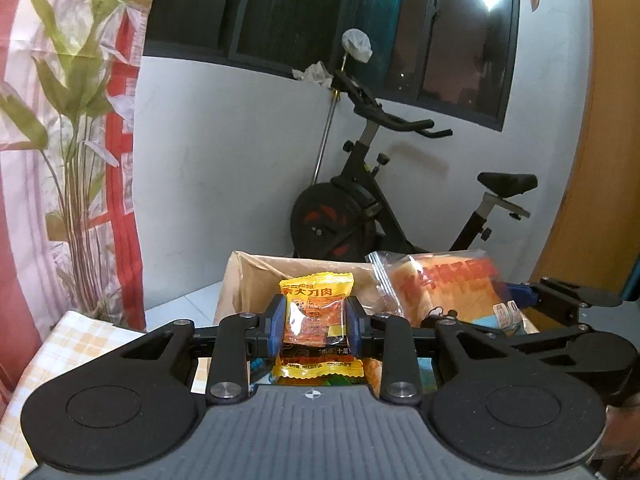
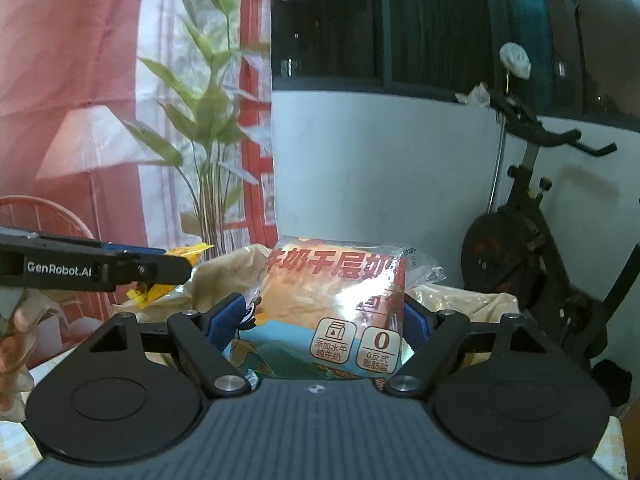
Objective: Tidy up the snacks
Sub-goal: 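Carry both snacks over the box and open both tools to drop them, then move both tools back down to the snack pile on the table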
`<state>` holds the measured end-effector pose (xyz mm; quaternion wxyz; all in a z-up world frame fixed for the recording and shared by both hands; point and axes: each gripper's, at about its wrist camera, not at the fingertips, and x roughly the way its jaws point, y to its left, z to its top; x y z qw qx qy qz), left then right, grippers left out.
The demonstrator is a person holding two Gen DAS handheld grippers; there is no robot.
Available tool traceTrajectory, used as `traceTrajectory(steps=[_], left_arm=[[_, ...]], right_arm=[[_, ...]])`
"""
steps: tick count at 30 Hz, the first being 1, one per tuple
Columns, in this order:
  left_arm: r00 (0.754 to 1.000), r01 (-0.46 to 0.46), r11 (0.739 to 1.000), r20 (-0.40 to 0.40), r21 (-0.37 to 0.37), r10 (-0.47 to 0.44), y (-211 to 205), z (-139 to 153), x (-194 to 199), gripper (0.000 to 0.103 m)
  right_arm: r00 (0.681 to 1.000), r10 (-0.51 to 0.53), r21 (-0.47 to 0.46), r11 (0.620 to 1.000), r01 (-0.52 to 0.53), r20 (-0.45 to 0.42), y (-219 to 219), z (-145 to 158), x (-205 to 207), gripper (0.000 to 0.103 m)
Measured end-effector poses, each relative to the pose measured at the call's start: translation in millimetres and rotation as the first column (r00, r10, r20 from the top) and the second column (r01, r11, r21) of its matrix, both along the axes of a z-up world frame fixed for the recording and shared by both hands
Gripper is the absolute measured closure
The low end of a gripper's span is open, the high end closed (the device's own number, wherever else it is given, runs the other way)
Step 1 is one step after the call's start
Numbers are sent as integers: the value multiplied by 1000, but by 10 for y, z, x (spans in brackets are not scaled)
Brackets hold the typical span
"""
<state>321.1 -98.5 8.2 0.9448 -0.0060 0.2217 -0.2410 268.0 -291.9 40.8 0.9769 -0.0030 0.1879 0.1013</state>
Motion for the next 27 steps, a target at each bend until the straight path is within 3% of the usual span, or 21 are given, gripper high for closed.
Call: traceTrajectory(steps=[4,8,17,27], left_arm=[[1000,16,1000,-4,25,-16,-52,-14,98,68],[1000,16,999,3,28,-16,-38,-22,88,53],[1000,-8,1000,-17,17,8,119,-24,-115,52],[998,-55,998,-23,17,56,401,-70,-660,52]], right_arm=[[1000,-4,1,1000,4,-31,10,-68,140,21],[998,-6,5,1000,6,-56,13,-107,213,20],[999,-6,1,1000,6,-38,29,-13,2,19],[1000,-7,38,999,7,-15,58,-16,-538,19]])
